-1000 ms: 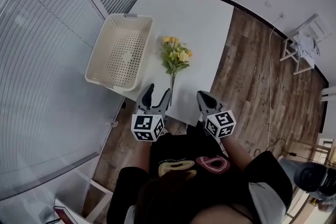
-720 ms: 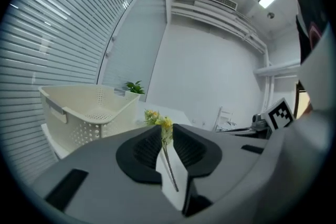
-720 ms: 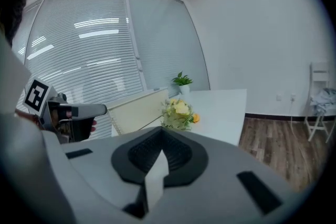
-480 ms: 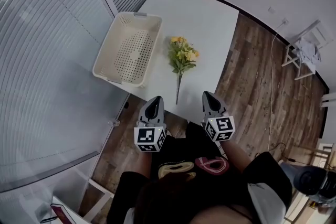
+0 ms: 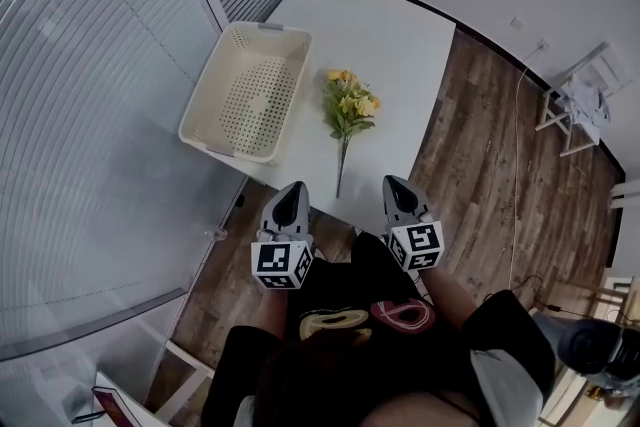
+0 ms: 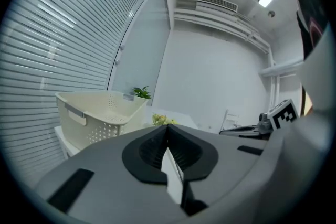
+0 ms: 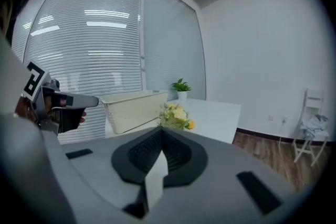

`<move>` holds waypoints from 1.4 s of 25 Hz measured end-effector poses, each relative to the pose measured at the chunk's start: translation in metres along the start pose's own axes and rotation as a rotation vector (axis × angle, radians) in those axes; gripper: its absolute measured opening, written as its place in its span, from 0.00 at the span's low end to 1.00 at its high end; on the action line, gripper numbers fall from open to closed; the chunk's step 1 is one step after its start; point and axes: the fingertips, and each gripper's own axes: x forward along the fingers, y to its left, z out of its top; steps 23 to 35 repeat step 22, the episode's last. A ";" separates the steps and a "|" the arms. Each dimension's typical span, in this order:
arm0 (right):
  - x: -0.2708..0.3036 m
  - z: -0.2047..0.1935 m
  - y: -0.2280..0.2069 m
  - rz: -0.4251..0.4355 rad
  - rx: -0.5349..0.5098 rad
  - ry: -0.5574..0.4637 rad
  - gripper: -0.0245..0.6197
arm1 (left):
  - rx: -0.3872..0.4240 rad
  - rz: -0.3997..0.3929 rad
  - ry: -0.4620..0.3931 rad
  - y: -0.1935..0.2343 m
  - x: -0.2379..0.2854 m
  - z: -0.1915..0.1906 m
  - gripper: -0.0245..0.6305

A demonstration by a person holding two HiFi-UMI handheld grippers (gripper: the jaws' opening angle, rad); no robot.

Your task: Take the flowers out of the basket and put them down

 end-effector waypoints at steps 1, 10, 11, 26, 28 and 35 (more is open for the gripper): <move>0.000 -0.001 0.001 0.002 0.001 0.001 0.05 | 0.004 -0.004 0.000 -0.001 -0.001 0.000 0.06; 0.000 -0.002 0.007 0.015 -0.011 0.002 0.05 | 0.053 -0.015 0.021 -0.003 -0.002 -0.005 0.06; 0.000 -0.002 0.007 0.014 -0.012 0.003 0.05 | 0.053 -0.016 0.020 -0.004 -0.001 -0.005 0.06; 0.001 0.000 0.008 0.029 -0.023 -0.002 0.05 | 0.068 -0.002 0.034 -0.003 -0.002 -0.009 0.06; 0.001 0.000 0.008 0.029 -0.023 -0.002 0.05 | 0.068 -0.002 0.034 -0.003 -0.002 -0.009 0.06; 0.001 0.000 0.008 0.029 -0.023 -0.002 0.05 | 0.068 -0.002 0.034 -0.003 -0.002 -0.009 0.06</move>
